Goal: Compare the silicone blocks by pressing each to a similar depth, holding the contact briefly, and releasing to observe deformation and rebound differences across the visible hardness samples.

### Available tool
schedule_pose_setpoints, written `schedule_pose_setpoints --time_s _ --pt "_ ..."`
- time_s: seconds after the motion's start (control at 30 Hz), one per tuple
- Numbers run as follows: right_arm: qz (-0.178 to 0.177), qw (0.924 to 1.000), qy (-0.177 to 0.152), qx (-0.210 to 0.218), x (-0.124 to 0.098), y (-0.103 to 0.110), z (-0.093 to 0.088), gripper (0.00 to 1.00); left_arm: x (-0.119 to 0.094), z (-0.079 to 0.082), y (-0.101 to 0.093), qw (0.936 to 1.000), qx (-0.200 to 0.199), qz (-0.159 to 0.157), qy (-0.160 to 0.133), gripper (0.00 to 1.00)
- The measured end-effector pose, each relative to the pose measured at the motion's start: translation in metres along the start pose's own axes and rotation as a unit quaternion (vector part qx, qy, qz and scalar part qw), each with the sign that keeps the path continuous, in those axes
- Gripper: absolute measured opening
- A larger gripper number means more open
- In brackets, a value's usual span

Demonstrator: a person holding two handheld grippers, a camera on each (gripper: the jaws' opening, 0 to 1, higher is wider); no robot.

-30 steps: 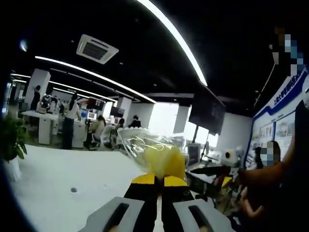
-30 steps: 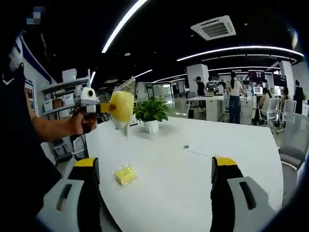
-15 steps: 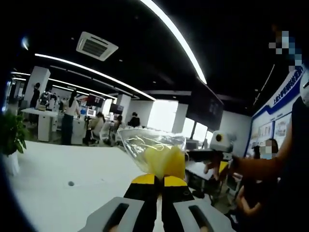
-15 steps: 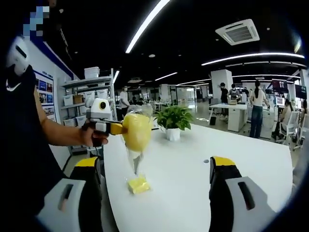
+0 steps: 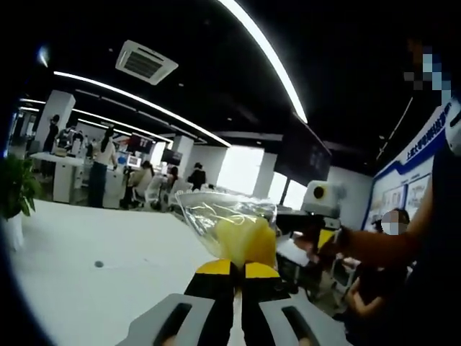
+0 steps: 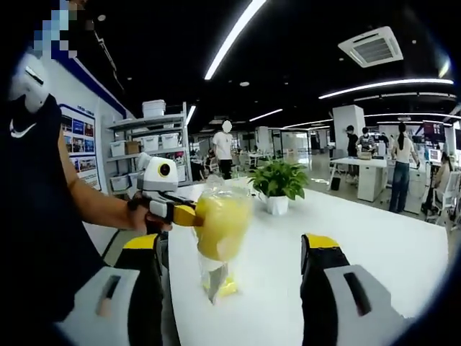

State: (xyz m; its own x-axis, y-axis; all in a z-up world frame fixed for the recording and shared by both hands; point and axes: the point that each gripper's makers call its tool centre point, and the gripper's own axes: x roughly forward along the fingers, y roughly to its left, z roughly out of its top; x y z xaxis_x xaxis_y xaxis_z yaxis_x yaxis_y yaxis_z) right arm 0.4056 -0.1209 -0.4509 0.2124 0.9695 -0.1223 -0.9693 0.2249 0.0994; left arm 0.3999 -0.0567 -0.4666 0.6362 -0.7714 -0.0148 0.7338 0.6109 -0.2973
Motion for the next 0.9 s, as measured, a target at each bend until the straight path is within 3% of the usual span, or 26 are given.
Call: schedule_pose_setpoints --time_s 0.03,0.1,0.23,0.53,0.9 --pt "0.003 1.0000 -0.001 -0.002 0.004 0.001 0.001 0.58 0.000 -0.001 -0.001 1.0000 0.000 -0.001 0.001 0.00" --pt "0.004 1.0000 -0.007 0.005 0.010 0.000 0.003 0.58 0.000 -0.002 -0.001 1.0000 0.001 -0.001 0.003 0.00" --pt "0.017 0.9998 0.000 0.009 0.021 0.003 0.000 0.47 0.002 -0.003 -0.005 1.0000 -0.007 -0.005 -0.001 0.00" --pt "0.020 0.9997 -0.011 0.012 0.027 -0.003 0.002 0.44 0.006 0.004 -0.006 0.9998 -0.015 -0.012 -0.007 0.00" --pt "0.046 0.9980 -0.020 0.038 0.031 -0.001 0.002 0.32 0.012 0.005 -0.013 0.9994 -0.028 -0.017 -0.014 0.00"
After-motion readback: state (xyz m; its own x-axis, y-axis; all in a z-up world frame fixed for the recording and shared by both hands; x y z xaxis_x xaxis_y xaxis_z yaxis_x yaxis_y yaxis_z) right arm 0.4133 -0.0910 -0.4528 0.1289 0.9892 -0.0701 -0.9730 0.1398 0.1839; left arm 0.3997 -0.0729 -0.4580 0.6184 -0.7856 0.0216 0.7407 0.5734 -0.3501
